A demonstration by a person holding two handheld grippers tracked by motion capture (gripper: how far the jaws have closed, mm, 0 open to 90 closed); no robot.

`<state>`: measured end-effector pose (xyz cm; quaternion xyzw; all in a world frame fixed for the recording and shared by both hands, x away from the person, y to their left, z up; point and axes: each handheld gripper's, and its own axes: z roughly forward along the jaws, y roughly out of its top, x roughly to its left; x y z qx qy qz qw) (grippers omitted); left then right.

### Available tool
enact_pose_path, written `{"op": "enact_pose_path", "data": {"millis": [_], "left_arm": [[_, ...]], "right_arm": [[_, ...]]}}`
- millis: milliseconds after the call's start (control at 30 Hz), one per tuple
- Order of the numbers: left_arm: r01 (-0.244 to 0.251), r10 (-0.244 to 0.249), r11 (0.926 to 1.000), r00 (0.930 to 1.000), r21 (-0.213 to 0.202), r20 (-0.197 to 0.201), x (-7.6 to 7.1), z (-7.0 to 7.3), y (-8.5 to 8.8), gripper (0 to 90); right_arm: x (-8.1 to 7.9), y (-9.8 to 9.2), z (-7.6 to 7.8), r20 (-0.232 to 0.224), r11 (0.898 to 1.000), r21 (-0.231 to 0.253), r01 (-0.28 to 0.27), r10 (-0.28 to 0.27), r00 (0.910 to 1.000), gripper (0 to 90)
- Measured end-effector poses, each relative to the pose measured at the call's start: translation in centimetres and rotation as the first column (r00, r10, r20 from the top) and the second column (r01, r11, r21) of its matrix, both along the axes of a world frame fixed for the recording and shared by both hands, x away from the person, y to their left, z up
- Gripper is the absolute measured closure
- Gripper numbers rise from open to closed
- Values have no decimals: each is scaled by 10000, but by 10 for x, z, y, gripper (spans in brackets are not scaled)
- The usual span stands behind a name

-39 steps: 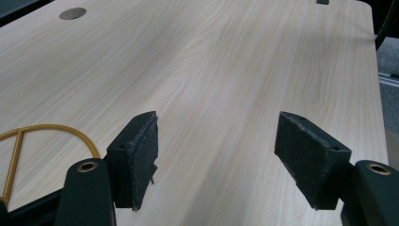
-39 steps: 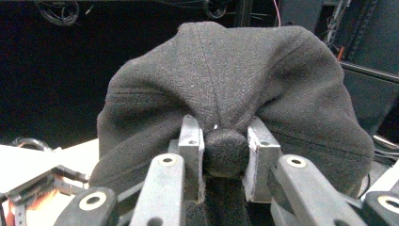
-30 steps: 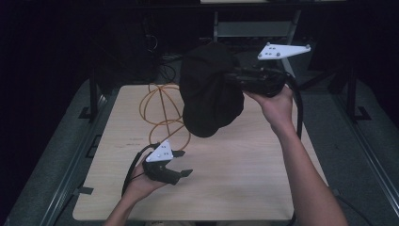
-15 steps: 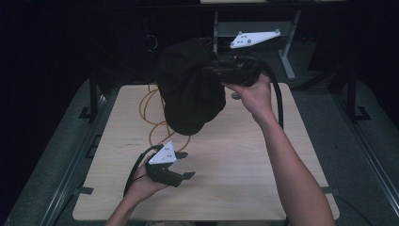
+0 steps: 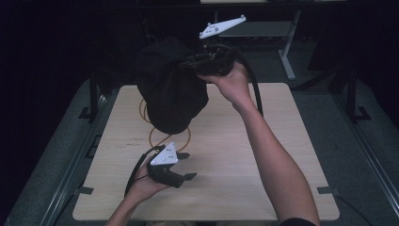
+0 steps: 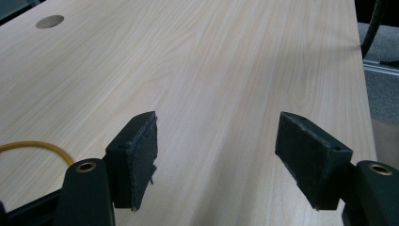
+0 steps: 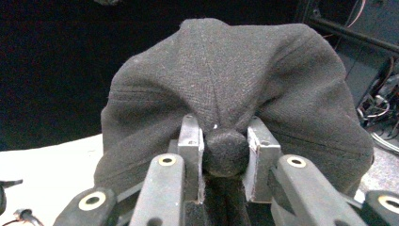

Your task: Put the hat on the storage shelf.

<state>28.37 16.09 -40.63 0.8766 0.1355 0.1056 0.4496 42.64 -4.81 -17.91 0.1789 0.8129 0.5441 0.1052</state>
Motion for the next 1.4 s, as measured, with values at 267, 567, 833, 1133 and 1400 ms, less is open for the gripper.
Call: {"op": "enact_pose_path", "data": {"millis": [267, 567, 833, 1133, 1400], "left_arm": [[64, -63, 9999, 10000, 106, -56, -1, -1, -1, 298], [111, -111, 9999, 9999, 63, -43, -2, 0, -2, 298], [179, -179, 9998, 9998, -31, -61, -2, -1, -3, 299], [249, -249, 9997, 9997, -27, -32, -2, -1, -5, 299], [329, -329, 9995, 9994, -16, 68, -4, 0, -6, 299]], "right_arm": [[15, 28, -9, -439, 9991, -333, -255, 240, 9987, 721], [30, 53, -20, -978, 9972, -646, -383, 319, 9947, 719], [38, 63, -28, -1183, 9970, -686, -369, 286, 9926, 717], [39, 77, -40, -1077, 9961, -855, -222, 129, 9941, 690], [39, 92, -51, -871, 9937, -1109, -159, 62, 9962, 635]]}}
